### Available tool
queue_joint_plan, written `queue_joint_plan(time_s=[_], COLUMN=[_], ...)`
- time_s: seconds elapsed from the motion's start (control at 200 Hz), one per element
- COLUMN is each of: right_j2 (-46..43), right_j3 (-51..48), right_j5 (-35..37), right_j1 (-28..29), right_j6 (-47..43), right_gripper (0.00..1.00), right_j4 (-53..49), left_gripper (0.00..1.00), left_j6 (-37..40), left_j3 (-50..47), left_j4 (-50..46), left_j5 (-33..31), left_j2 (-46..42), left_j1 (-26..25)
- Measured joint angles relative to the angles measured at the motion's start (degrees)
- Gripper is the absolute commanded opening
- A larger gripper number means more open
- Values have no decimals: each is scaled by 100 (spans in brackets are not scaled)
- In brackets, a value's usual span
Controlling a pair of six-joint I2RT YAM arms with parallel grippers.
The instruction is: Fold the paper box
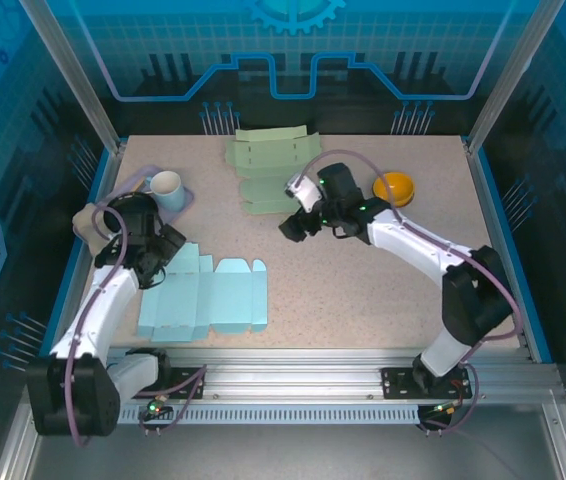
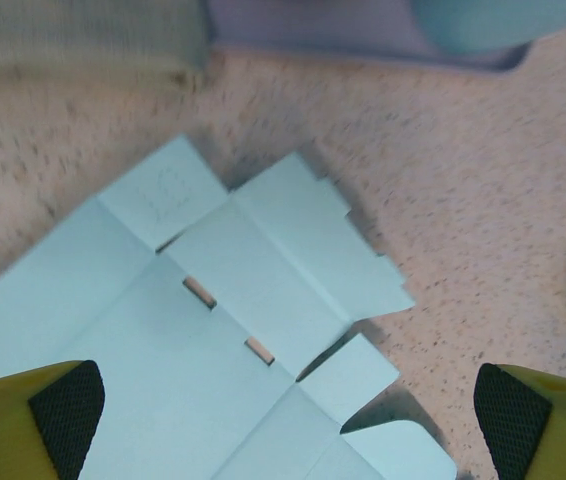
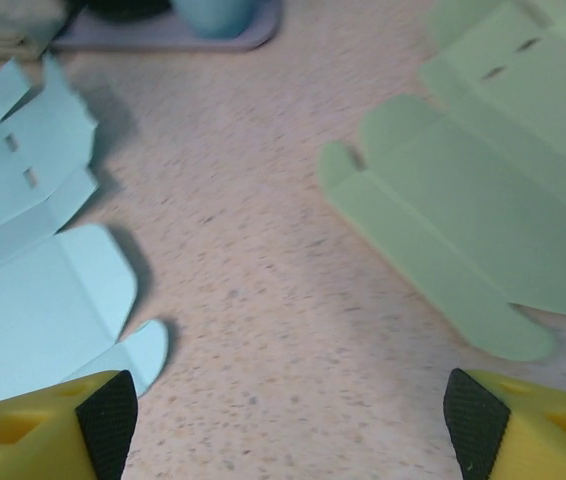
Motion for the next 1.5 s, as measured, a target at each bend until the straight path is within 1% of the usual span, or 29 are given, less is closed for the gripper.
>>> queue_joint_plan(time_s=[0.145,0.225,0.285,0.41,0.585,0.665,0.695,0.88,0.96,1.13,1.2,1.281,1.316,1.371,1.381,1.501], right_j2=[264,269,269,260,208,151,122,-39,-70,-109,-149,-216,-264,-352,-363,-664], right_j3=[166,166,166,162,160,160,160,160,157,133,127,127,125,118,118,76], right_j5=[-31,-33,-52,-142,-177,-175,-179,-243,-245,-240,-232,-232,-234,-238,-238,-219], right_j1=[267,326,330,337,474,560,590,680,686,761,813,866,890,903,903,903], right_j6=[-232,-304,-348,-426,-577,-662,-691,-813,-852,-894,-920,-962,-984,-1010,-1010,-1043], right_gripper=[81,81,81,80,80,80,77,77,76,76,76,76,76,76,76,77], right_j4=[-315,-411,-415,-492,-693,-791,-824,-988,-1012,-1104,-1178,-1255,-1287,-1331,-1338,-1403], left_gripper=[96,95,92,87,79,77,76,73,71,61,54,39,29,3,0,0], left_j6=[-710,-1038,-1224,-1480,-1805,-1878,-1899,-1919,-1910,-1821,-1816,-1832,-1818,-1781,-1792,-1762], left_j3=[87,354,612,957,1073,1073,1075,1193,1237,1397,1397,1397,1397,1397,1397,1397], left_j4=[140,37,-26,-15,-20,15,50,348,457,518,518,544,557,575,579,623], left_j5=[96,85,66,20,-118,-177,-203,-393,-479,-595,-616,-627,-627,-623,-623,-601], left_j2=[612,1056,1386,1858,2194,2293,2341,2671,2750,3049,3132,3182,3187,3187,3187,3145], left_j1=[2,0,0,0,0,0,0,0,0,0,0,0,0,0,0,-11])
